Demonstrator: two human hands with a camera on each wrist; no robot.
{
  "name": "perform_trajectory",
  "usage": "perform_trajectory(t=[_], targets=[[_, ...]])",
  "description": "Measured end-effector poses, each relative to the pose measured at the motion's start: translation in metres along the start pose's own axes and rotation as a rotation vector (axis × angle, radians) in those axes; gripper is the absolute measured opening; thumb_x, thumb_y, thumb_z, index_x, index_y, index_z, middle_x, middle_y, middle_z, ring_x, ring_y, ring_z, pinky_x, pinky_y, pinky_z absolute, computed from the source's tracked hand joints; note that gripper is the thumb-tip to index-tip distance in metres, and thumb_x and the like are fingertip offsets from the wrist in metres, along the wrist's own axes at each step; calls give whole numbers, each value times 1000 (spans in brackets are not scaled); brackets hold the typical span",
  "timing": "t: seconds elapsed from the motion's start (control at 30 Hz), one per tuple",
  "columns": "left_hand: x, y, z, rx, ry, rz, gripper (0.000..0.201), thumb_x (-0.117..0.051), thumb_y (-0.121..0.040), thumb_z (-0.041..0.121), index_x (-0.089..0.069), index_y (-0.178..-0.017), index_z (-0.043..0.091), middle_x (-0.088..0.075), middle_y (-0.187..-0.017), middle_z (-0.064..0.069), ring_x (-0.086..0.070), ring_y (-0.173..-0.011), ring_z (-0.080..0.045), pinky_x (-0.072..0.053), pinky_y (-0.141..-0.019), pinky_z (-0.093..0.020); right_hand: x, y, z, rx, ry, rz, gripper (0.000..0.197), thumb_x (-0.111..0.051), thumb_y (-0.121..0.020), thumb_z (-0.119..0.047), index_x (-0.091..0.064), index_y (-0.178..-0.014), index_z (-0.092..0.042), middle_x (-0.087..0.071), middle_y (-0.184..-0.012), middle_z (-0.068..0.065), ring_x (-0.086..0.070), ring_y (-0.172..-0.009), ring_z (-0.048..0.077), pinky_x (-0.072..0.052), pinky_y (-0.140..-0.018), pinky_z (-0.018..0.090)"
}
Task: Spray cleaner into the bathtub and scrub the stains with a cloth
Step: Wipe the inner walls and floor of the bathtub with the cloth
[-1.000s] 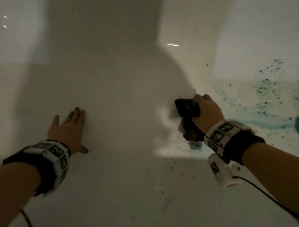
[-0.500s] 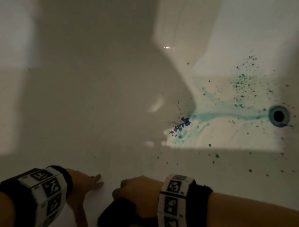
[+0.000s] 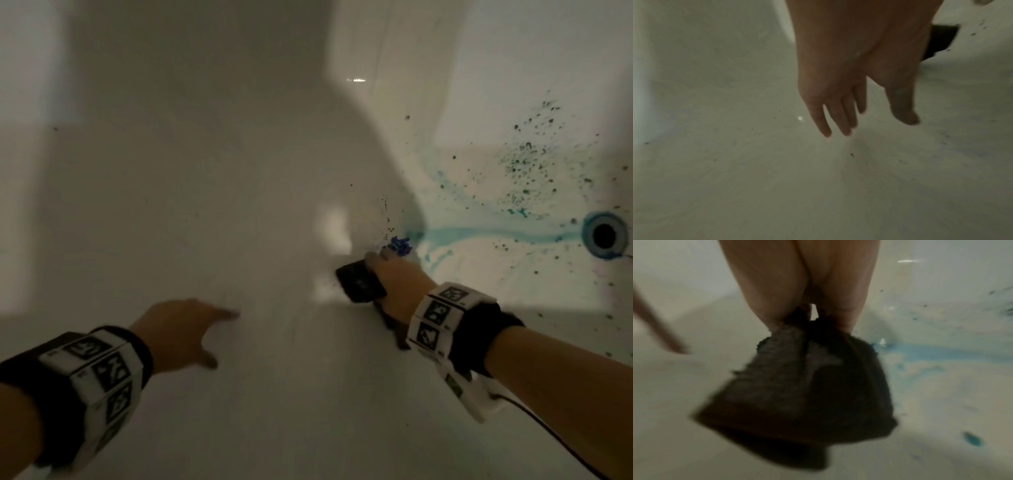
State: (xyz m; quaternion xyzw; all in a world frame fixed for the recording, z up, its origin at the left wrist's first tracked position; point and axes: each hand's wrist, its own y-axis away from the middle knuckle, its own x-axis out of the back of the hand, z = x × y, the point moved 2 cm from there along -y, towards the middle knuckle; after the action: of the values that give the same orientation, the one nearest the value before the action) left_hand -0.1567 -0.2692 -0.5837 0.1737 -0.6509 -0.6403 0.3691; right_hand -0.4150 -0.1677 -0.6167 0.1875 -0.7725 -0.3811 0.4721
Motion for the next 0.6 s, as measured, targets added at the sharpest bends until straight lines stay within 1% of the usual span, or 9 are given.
perform_trajectory(t=[0.07,0.13,0.2,0.27,0.33,0.37,0.4,0.5,0.6], targets=[[12,-10,-1,36,-82,164,99,-61,-80,56,6,-148,32,5,-157,8,-8,-144,-11,-15,-114,-28,-3,17,-35,188,-113,-26,30,-54,-86,-19,-48,-115,-14,-50,-117,7,-54,-110,30,-43,-95,39],[20,-20,-2,80,-183,161,113,-62,-77,58,20,-146,23,25,-153,4,8,-145,-13,-7,-117,-35,-16,32,-74,409,-141,-100,33,-56,-86,-20,-49,-118,-14,-51,-116,10,-54,-107,33,-45,-92,39],[22,-28,-1,132,-247,99,114,-65,-80,51,23,-145,19,30,-151,2,11,-144,-15,-3,-117,-41,-37,39,-112,597,-121,-271,44,-58,-86,-15,-43,-128,-10,-46,-120,16,-54,-104,38,-45,-88,41],[23,-30,0,142,-283,40,100,-60,-88,27,21,-146,19,31,-151,1,7,-145,-15,-3,-117,-44,-58,34,-145,660,-24,-409,47,-56,-89,-14,-40,-133,-9,-44,-123,20,-53,-103,40,-43,-79,39],[24,-31,0,148,-263,5,88,-46,-91,3,19,-146,21,31,-151,2,4,-145,-14,-5,-117,-45,-72,17,-163,545,-9,-380,42,-48,-95,-23,-40,-134,-8,-45,-129,21,-50,-111,37,-40,-81,37],[25,-32,-1,150,-254,0,86,-40,-90,-3,18,-147,22,30,-151,3,2,-145,-13,-5,-117,-45,-74,6,-162,432,-46,-346,42,-42,-97,-29,-41,-133,-8,-45,-131,22,-47,-116,36,-39,-88,37],[26,-33,-1,151,-250,-7,85,-38,-89,-6,17,-147,23,30,-152,4,1,-145,-13,-6,-116,-45,-76,-7,-156,382,-31,-268,43,-38,-98,-33,-42,-132,-7,-46,-133,21,-46,-119,35,-37,-95,37],[28,-35,-6,144,-252,-25,83,-37,-90,-4,15,-147,26,29,-152,7,0,-145,-10,-6,-117,-46,-51,-26,-122,288,-79,-40,39,-38,-98,-23,-42,-132,-6,-43,-132,19,-48,-118,34,-37,-97,35],[28,-34,-7,134,-248,-60,82,-39,-92,2,18,-146,28,31,-150,8,1,-145,-8,-5,-118,-46,-27,-29,-66,71,-231,211,36,-49,-89,-13,-47,-125,-9,-44,-125,13,-54,-107,33,-42,-87,34]])
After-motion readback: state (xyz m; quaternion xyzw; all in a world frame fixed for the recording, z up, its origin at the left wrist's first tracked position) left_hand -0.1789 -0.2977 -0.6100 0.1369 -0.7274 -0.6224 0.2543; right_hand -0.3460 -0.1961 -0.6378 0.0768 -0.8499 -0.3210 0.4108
